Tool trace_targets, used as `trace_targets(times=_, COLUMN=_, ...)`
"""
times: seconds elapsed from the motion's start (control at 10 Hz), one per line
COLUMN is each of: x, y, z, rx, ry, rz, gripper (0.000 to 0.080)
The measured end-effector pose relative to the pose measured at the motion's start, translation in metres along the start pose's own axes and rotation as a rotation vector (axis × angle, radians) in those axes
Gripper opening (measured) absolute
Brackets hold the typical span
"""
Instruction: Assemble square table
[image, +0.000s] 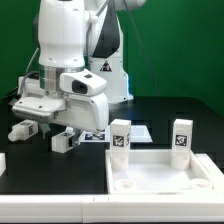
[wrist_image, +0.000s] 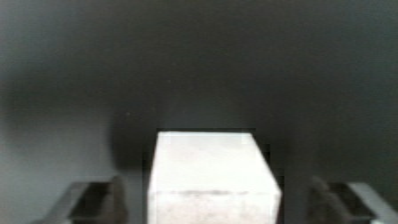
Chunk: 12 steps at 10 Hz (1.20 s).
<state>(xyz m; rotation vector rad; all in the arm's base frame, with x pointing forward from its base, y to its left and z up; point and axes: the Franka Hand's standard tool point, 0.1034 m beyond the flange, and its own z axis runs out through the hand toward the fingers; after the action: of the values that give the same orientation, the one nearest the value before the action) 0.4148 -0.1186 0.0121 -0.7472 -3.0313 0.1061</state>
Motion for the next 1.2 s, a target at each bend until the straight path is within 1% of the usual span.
trace_targets(times=0.1, x=-0.007, y=-0.002, z=-0.010, rx=0.004, ry=-0.016, rz=0.080, gripper=0.0605)
trace_targets(times=0.2, x=-0.016, y=-0.001, z=-0.026, rx=0.003, ry=-0.044, rz=0.221, gripper=0.0605)
trace_targets(times=0.3, x=-0.025, y=0.001, z=-0.041, rx=-0.010, ry=-0.076, rz=0.367, gripper=0.0640)
trace_targets(times=0.4, x=-0.027, y=0.004, z=-0.045, rx=-0.021, ry=-0.086, rz=0.531, gripper=0.0647)
trace_targets(times=0.5, x=-0.027, y=0.011, z=-0.047, rx=-0.035, ry=-0.089, rz=0.751, gripper=0.0647)
trace_targets(times=0.6, x=-0.027, y=0.026, z=-0.049, rx=-0.050, ry=-0.091, rz=0.946, gripper=0.0647)
trace_targets(times=0.7, x=-0.030, y=0.040, z=-0.049, rx=-0.058, ry=-0.098, rz=1.062, gripper=0.0649)
trace_targets(times=0.9, x=-0.023, y=0.055, z=-0.047, rx=-0.071, ry=-0.101, rz=1.177, gripper=0.0649)
trace_targets(times=1.2, x=-0.025, y=0.054, z=-0.047, rx=-0.084, ry=-0.079, rz=1.360, gripper=0.0649)
